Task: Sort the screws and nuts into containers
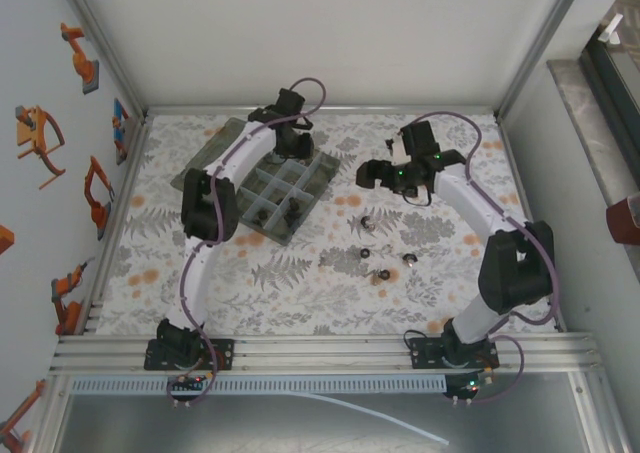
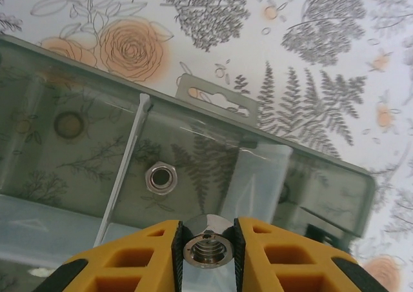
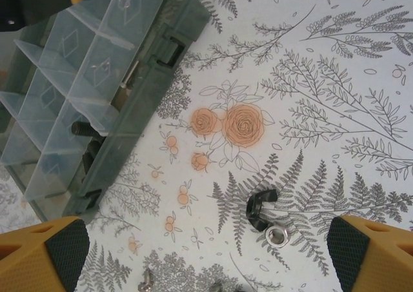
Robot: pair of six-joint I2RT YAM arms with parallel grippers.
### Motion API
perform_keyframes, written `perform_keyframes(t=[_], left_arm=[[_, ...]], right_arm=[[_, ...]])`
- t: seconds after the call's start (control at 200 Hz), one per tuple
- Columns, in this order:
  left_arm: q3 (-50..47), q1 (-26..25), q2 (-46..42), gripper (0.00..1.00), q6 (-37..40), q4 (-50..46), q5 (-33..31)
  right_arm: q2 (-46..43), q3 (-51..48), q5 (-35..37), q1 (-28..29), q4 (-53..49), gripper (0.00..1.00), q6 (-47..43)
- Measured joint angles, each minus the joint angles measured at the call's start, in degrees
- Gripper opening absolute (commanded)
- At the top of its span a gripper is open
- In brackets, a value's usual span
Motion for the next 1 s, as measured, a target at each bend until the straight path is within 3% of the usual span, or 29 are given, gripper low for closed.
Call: perform_keyframes(t=[0.225, 0.506, 0.771, 0.906, 1.001], left_arm=[[5.29, -0.15, 3.89, 0.42, 1.11, -1.09, -2.03], [4.44, -1.27, 0.83, 0.49, 1.14, -0.98, -2.73], [-7.08, -6.91, -14.03, 0.50, 1.07, -0.50, 12.41], [-6.78, -12.20, -12.96, 0.49, 1.11, -3.10, 16.50], [-3.63, -15.78, -8.55, 0.43, 1.01, -6.88, 17.35]], right_arm=[[0.28, 1.75, -1.44, 0.00, -2.64, 0.97, -2.34], [-1.64, 0.15, -1.57, -0.79, -2.95, 0.97, -3.93], [-11.82, -13.88, -1.42, -4.26, -2.91, 0.98, -3.82], [-16.74, -19.69, -1.38, -4.33, -3.32, 0.98, -3.50], [-19.58, -22.34, -1.38, -4.63, -3.37, 0.98, -3.48]])
